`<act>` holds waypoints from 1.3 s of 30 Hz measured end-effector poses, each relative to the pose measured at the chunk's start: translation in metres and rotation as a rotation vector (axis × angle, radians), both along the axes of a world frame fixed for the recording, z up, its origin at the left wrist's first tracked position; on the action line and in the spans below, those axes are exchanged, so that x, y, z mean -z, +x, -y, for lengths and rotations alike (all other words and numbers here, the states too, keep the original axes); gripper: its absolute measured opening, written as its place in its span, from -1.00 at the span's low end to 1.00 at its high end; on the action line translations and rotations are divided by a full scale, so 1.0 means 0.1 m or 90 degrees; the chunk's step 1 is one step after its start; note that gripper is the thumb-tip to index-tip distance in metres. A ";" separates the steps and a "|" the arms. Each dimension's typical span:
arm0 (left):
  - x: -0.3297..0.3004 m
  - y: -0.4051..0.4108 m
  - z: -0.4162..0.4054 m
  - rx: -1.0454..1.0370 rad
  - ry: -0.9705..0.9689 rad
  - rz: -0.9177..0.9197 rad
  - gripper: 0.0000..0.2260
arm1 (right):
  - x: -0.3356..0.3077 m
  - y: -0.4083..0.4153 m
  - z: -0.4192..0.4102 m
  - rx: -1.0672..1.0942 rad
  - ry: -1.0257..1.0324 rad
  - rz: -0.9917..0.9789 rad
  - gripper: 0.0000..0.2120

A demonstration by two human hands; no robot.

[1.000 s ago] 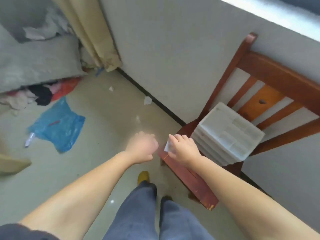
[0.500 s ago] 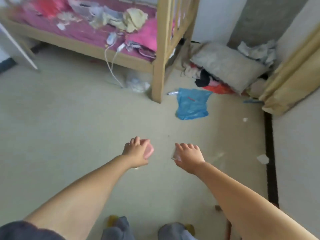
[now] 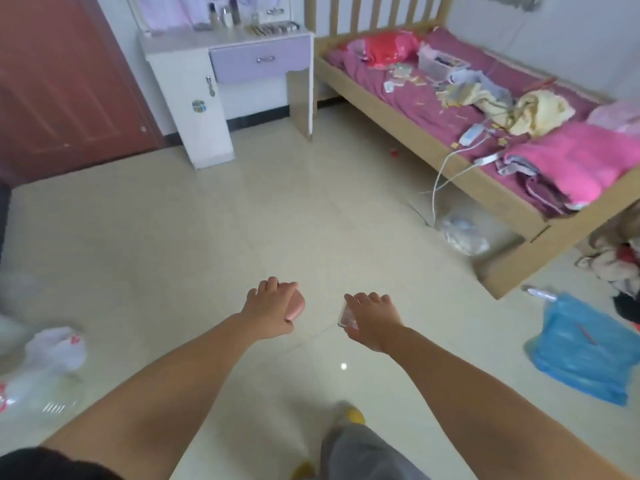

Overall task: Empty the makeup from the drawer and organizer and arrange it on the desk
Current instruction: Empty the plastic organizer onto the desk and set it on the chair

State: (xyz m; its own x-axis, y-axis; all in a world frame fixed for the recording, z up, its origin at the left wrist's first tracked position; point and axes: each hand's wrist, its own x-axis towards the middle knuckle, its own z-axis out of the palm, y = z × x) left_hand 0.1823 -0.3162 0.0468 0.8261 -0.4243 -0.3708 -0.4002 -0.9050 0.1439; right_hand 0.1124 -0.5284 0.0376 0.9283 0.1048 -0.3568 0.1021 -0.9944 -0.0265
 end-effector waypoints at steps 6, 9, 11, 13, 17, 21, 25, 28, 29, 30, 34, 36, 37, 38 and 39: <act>0.12 1.02 -0.26 -0.048 0.010 0.004 -0.34 | 0.06 1.40 -0.19 -0.103 -0.048 -0.004 -0.42; 0.12 1.72 -0.28 -0.099 -0.003 0.016 -0.34 | 0.06 2.20 -0.19 -0.143 -0.049 0.006 -0.45; 0.09 2.18 -0.28 -0.136 -0.012 0.010 -0.33 | 0.02 2.76 -0.17 -0.171 -0.055 0.001 -0.47; 0.04 2.64 -0.29 -0.168 -0.016 0.012 -0.32 | -0.03 3.32 -0.15 -0.202 -0.060 0.009 -0.49; -0.04 3.38 -0.38 -0.225 -0.030 0.014 -0.33 | -0.08 4.30 -0.19 -0.227 -0.060 0.002 -0.48; 0.00 4.16 -0.65 -0.267 -0.017 0.004 -0.33 | -0.05 5.23 -0.43 -0.265 -0.054 0.008 -0.48; 0.04 5.16 -0.96 -0.273 -0.011 0.011 -0.31 | 0.02 6.26 -0.76 -0.277 -0.048 0.021 -0.49; 0.02 6.01 -1.22 -0.274 -0.019 0.016 -0.30 | 0.03 7.07 -1.02 -0.254 -0.041 0.027 -0.51; -0.01 6.29 -1.31 -0.272 -0.024 0.011 -0.30 | 0.01 7.34 -1.10 -0.246 -0.039 0.021 -0.51; -0.05 6.56 -1.40 -0.269 -0.032 0.005 -0.29 | -0.01 7.60 -1.17 -0.241 -0.039 0.021 -0.50; -0.28 7.64 -1.77 -0.256 -0.069 0.014 -0.22 | -0.20 8.63 -1.48 -0.209 -0.022 0.053 -0.47; -0.32 8.10 -1.94 -0.261 -0.071 0.018 -0.21 | -0.23 9.06 -1.62 -0.215 -0.013 0.049 -0.46; -0.33 8.33 -2.01 -0.260 -0.069 0.018 -0.21 | -0.21 9.28 -1.69 -0.219 -0.016 0.052 -0.46; -0.33 8.57 -2.08 -0.255 -0.066 0.017 -0.21 | -0.21 9.52 -1.75 -0.219 -0.019 0.056 -0.46; -0.33 8.81 -2.14 -0.248 -0.066 0.016 -0.22 | -0.20 9.77 -1.82 -0.216 -0.018 0.059 -0.47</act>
State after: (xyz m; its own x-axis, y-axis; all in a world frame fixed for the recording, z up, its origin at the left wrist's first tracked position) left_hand 1.0629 -0.1022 0.0799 0.9405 -0.1117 -0.3208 -0.0345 -0.9710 0.2367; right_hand 1.0892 -0.3466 0.0577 0.8709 0.4045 -0.2791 0.4277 -0.9036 0.0253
